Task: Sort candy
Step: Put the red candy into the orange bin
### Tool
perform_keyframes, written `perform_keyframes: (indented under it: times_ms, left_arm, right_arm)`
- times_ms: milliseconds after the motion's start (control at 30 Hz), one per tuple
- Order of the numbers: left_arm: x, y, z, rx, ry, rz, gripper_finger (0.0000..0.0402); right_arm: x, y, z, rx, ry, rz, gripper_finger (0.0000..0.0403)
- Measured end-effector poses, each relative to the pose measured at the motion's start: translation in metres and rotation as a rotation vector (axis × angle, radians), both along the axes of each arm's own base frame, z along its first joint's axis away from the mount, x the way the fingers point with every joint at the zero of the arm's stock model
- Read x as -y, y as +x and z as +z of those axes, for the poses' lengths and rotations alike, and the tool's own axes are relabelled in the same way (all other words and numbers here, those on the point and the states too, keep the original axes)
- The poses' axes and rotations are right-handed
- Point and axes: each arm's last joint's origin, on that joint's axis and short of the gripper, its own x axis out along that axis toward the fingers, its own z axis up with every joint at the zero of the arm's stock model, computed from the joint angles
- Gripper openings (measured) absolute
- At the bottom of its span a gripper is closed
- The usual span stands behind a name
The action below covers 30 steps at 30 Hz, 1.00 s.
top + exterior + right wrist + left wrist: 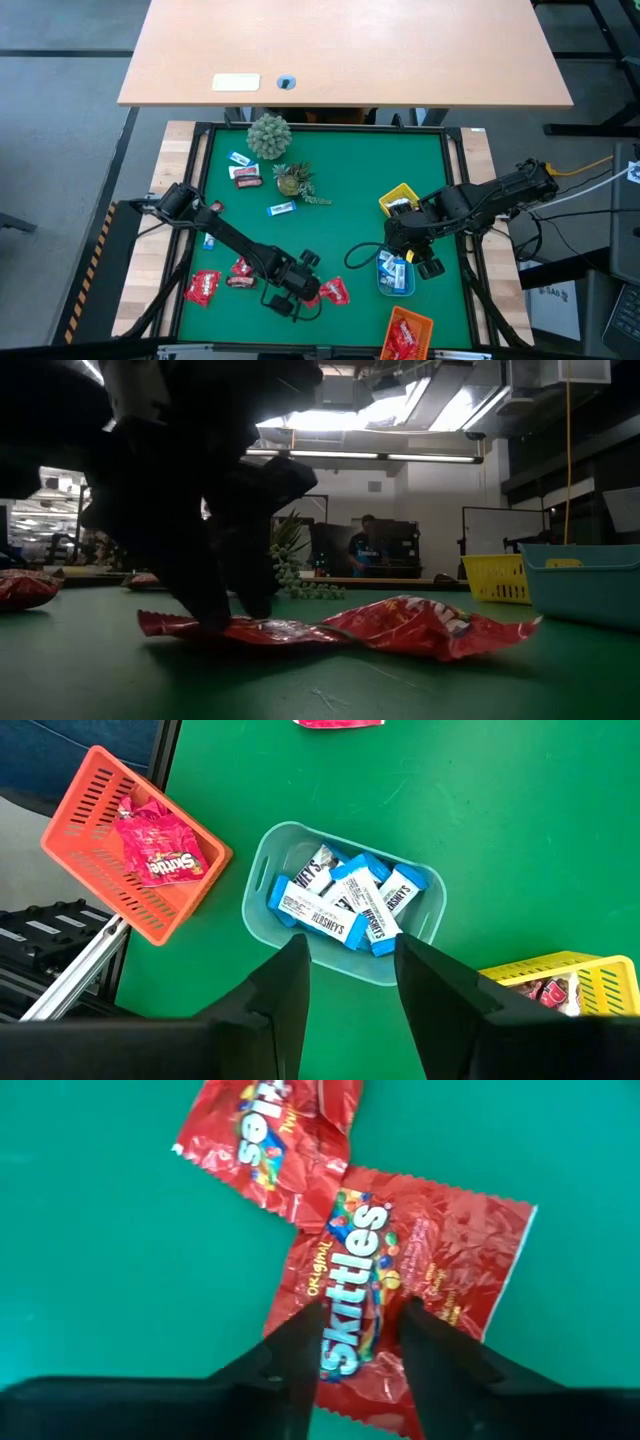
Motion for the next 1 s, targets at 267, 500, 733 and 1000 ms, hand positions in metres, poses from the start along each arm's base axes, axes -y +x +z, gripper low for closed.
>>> perform_keyframes:
  times_ms: [267, 500, 733, 1000]
  left_arm:
    - [0.002, 0.002, 0.006, 0.026, 0.036, 0.013, 0.0205]
    - [0.006, 0.0, 0.016, -0.043, 0.06, 0.046, 0.0229]
    - [0.011, -0.002, 0.023, -0.08, 0.016, 0.156, 0.0225]
    - [0.015, -0.003, 0.032, -0.114, 0.036, 0.153, 0.0227]
  right_arm:
    - [0.0, 0.0, 0.0, 0.0, 0.0, 0.0, 0.0149]
    - [0.0, 0.0, 0.0, 0.0, 0.0, 0.0, 0.0149]
    - [0.0, 0.0, 0.0, 0.0, 0.0, 0.0, 0.0149]
    - [0.0, 0.0, 0.0, 0.0, 0.0, 0.0, 0.0149]
